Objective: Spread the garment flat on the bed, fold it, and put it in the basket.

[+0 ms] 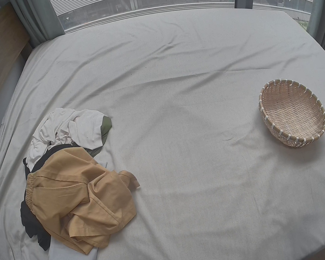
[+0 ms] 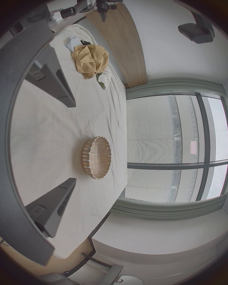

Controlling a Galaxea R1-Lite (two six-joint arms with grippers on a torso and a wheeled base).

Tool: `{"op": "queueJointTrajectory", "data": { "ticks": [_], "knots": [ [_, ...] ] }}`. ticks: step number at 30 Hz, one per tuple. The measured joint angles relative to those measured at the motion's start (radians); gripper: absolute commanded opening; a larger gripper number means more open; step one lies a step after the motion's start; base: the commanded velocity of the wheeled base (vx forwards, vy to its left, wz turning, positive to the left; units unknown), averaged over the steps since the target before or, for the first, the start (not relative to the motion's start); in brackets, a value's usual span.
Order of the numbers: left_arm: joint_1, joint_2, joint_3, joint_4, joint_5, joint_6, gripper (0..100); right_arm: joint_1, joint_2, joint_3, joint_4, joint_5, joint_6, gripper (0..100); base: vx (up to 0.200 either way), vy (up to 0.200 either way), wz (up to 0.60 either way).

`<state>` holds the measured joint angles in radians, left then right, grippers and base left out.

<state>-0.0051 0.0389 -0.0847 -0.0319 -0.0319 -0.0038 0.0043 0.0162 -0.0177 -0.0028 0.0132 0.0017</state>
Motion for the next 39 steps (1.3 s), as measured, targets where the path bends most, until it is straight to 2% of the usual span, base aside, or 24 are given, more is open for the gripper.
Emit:
{"op": "queueJointTrajectory", "data": {
  "ticks": [3,5,10,14,23,32,39],
  "knots": [
    [-0.01,0.036,-0.066,-0.009,-0.017,-0.02,100,0.0,0.0,0.0,0.0,0.0,0.0,100,0.0,0.0,0.0],
    [-0.03,0.084,-0.108,-0.014,-0.043,-0.065,100,0.0,0.0,0.0,0.0,0.0,0.0,100,0.0,0.0,0.0],
    [-0.083,0.236,-0.145,-0.026,-0.089,-0.26,100,0.0,0.0,0.0,0.0,0.0,0.001,100,0.0,0.0,0.0],
    [-0.117,0.404,-0.169,-0.074,-0.128,-0.379,100,0.0,0.0,0.0,0.0,0.0,0.0,100,0.0,0.0,0.0],
    [-0.128,0.706,-0.186,-0.242,-0.162,-0.436,100,0.0,0.0,0.0,0.0,0.0,0.0,100,0.0,0.0,0.0],
    [-0.122,0.92,-0.17,-0.276,-0.224,-0.445,100,0.0,0.0,0.0,0.0,0.0,-0.002,100,0.0,0.0,0.0],
    [-0.119,1.046,-0.16,-0.297,-0.243,-0.444,100,0.0,0.0,0.0,0.0,0.0,-0.002,100,0.0,0.0,0.0]
  ]
}}
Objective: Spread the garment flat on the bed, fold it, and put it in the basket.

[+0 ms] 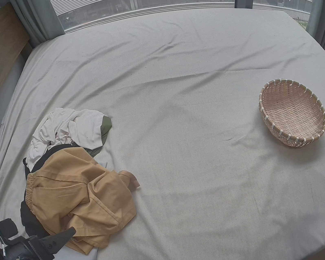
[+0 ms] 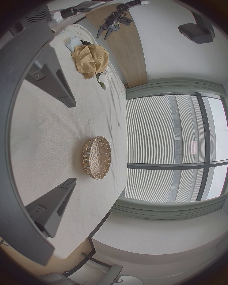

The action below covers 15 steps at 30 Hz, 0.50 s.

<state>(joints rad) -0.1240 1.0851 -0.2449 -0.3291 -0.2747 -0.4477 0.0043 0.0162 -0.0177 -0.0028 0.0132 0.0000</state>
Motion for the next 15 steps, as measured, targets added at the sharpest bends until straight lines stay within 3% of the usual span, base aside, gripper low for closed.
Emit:
{"op": "queueJointTrajectory", "data": {
  "ticks": [7,15],
  "knots": [
    [0.028,0.144,0.0,-0.125,-0.026,0.003,100,0.0,0.0,0.0,0.0,0.0,0.0,100,0.0,0.0,0.0],
    [0.034,0.291,0.004,-0.159,-0.031,0.006,100,0.0,0.0,0.0,0.0,0.0,0.0,100,0.0,0.0,0.0]
  ]
}}
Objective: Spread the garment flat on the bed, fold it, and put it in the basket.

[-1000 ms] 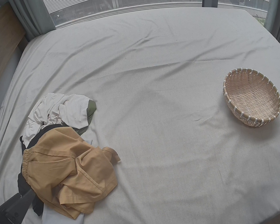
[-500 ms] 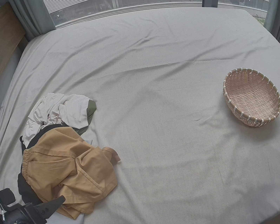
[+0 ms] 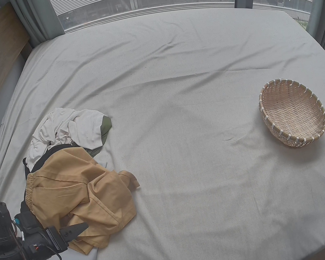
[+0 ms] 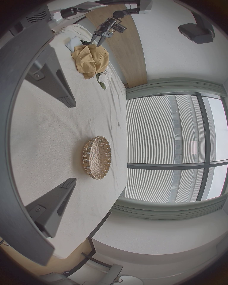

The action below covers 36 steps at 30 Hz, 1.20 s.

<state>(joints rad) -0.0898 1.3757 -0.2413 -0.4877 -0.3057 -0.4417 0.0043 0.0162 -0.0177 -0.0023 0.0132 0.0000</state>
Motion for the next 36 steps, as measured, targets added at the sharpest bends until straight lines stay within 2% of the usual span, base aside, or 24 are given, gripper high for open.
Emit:
{"op": "queueJointTrajectory", "data": {
  "ticks": [14,23,29,36],
  "knots": [
    [-0.053,0.17,0.008,-0.03,-0.001,0.001,100,0.0,0.0,0.0,0.0,0.0,0.0,100,0.0,0.0,0.0],
    [-0.063,0.282,0.013,-0.171,0.003,0.002,100,0.0,0.0,0.0,0.0,0.0,0.0,100,0.0,0.0,0.0],
    [-0.089,0.327,0.026,-0.178,0.007,0.002,100,0.0,0.0,0.0,0.0,0.0,0.0,100,0.0,0.0,0.0],
    [-0.096,0.359,0.03,-0.182,0.045,0.005,100,0.0,0.0,0.0,0.0,0.0,0.0,100,0.0,0.0,0.0]
  ]
}}
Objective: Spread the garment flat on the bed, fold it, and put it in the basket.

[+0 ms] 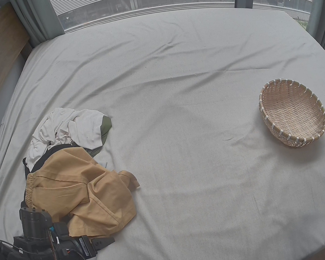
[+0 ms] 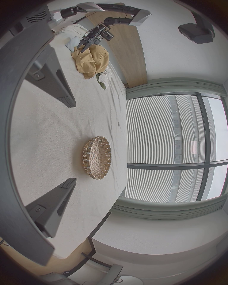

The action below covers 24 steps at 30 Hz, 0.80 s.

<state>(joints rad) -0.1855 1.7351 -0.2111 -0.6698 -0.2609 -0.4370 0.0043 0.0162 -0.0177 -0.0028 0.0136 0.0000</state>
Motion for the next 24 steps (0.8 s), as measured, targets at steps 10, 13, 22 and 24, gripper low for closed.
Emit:
{"op": "queueJointTrajectory", "data": {
  "ticks": [10,13,22,24],
  "knots": [
    [-0.001,0.079,0.012,-0.127,0.02,0.014,100,0.0,0.0,0.0,0.0,0.0,0.0,100,0.0,0.0,0.0],
    [-0.001,0.12,0.014,-0.21,0.027,0.013,100,0.0,0.0,0.0,0.0,0.0,0.0,100,0.0,0.0,0.0],
    [-0.014,0.219,0.015,-0.369,0.037,0.0,100,0.0,0.0,0.0,0.0,0.0,0.0,100,0.0,0.0,0.0],
    [-0.021,0.231,0.013,-0.4,0.041,-0.013,100,0.0,0.0,0.0,0.0,0.0,0.0,100,0.0,0.0,0.0]
  ]
}}
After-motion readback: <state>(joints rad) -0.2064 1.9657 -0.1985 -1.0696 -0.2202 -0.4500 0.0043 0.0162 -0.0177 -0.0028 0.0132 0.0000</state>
